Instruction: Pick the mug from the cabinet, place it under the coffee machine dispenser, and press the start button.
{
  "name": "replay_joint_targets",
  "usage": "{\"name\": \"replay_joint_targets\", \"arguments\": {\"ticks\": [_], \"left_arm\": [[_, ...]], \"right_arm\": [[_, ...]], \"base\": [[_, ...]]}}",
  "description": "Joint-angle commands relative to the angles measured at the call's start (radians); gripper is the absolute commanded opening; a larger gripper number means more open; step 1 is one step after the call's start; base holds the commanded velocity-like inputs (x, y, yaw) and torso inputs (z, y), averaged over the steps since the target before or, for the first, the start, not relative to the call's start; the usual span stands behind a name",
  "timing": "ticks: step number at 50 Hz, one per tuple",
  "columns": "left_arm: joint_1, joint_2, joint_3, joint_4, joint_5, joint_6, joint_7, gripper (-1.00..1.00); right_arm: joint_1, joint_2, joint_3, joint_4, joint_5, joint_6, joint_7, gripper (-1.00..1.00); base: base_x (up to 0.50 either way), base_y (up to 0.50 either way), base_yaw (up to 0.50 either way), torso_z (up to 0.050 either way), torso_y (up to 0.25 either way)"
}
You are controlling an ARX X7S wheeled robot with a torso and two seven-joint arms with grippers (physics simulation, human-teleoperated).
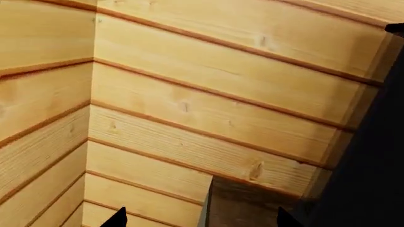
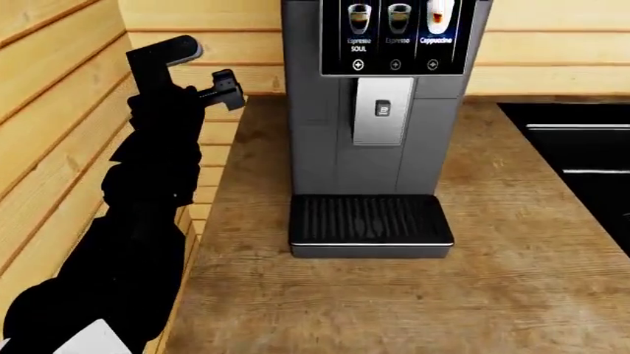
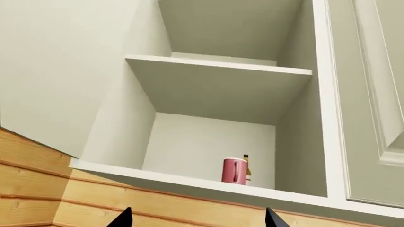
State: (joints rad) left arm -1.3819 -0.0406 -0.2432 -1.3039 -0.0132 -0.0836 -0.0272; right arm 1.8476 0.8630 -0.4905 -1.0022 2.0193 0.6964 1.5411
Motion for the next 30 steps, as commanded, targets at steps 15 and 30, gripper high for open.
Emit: {"name": "replay_joint_targets", "arguments": {"ticks": [15,30], "left_arm": [[-0.002,0.001,-0.012,-0.005,0.012,0.000,0.005,1.00],[-0.001,0.001,-0.006,-0.005,0.010,0.000,0.004,1.00]], "right_arm": [[0.321,-0.006,-0.167,0.101,0.100,-0.026,0.012,1.00],[0.322,0.009,-0.197,0.088,0.080,-0.055,-0.004,1.00]], "base": [[0.50,-0.10,0.00,0.000,0.000],[0.50,-0.10,0.00,0.000,0.001]]}}
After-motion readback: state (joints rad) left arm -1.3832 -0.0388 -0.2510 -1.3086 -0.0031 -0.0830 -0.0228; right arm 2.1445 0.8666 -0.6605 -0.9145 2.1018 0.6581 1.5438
